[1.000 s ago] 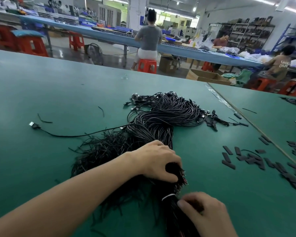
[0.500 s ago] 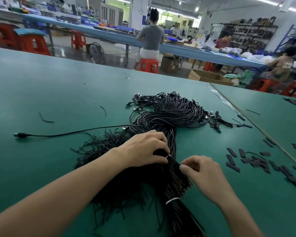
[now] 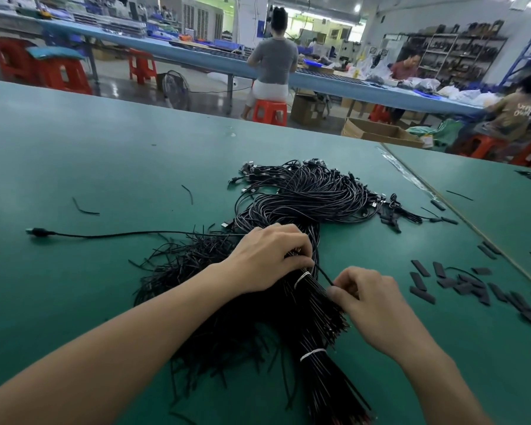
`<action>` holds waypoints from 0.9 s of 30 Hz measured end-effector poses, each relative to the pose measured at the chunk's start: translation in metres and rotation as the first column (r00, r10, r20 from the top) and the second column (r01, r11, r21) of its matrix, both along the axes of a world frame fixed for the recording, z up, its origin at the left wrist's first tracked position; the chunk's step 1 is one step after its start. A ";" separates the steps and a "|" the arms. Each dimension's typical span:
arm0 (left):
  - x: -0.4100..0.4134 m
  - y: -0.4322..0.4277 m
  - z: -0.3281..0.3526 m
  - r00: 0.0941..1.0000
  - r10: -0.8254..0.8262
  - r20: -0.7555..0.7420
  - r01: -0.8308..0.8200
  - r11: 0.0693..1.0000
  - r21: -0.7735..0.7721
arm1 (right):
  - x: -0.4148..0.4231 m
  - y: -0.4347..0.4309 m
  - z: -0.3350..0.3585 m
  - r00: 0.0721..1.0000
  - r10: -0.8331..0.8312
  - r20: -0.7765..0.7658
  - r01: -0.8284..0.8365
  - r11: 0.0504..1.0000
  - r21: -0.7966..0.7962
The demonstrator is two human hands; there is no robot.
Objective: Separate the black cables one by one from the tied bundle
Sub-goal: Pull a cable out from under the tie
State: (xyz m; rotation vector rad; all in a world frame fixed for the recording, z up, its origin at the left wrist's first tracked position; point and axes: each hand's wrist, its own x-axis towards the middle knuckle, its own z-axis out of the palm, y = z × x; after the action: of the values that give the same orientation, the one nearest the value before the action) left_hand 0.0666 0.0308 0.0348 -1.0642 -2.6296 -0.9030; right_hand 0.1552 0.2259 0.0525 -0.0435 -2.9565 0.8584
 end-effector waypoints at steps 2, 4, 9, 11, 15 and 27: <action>-0.003 0.003 0.000 0.999 0.040 -0.003 -0.041 0.999 -0.031 | 0.002 0.005 0.001 1.000 -0.023 0.016 0.024 0.995 -0.094; -0.006 0.005 -0.002 0.996 0.086 0.020 -0.085 0.994 -0.072 | 0.005 0.009 0.001 0.998 -0.046 0.038 0.053 0.976 -0.213; -0.011 -0.001 -0.007 0.998 0.037 0.052 -0.023 0.969 -0.245 | 0.010 0.011 -0.002 0.992 -0.111 -0.053 0.075 0.884 -0.462; -0.012 -0.002 -0.006 0.998 0.027 0.062 -0.011 0.967 -0.253 | 0.012 0.009 0.000 0.994 -0.102 -0.026 0.066 0.801 -0.596; -0.016 -0.003 -0.004 0.990 0.059 0.125 -0.032 0.978 -0.204 | 0.012 0.014 0.006 0.989 0.018 0.148 0.087 0.740 -0.667; -0.022 -0.015 0.006 0.796 -0.081 0.600 0.074 0.997 0.037 | -0.012 0.003 0.008 0.987 0.041 0.158 -0.046 0.999 0.026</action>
State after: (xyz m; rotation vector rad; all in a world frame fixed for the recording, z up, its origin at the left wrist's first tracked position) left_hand 0.0449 0.0158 0.0406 -1.0120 -3.0796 -1.4894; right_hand 0.1430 0.2288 0.0605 -0.0470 -3.1274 0.8539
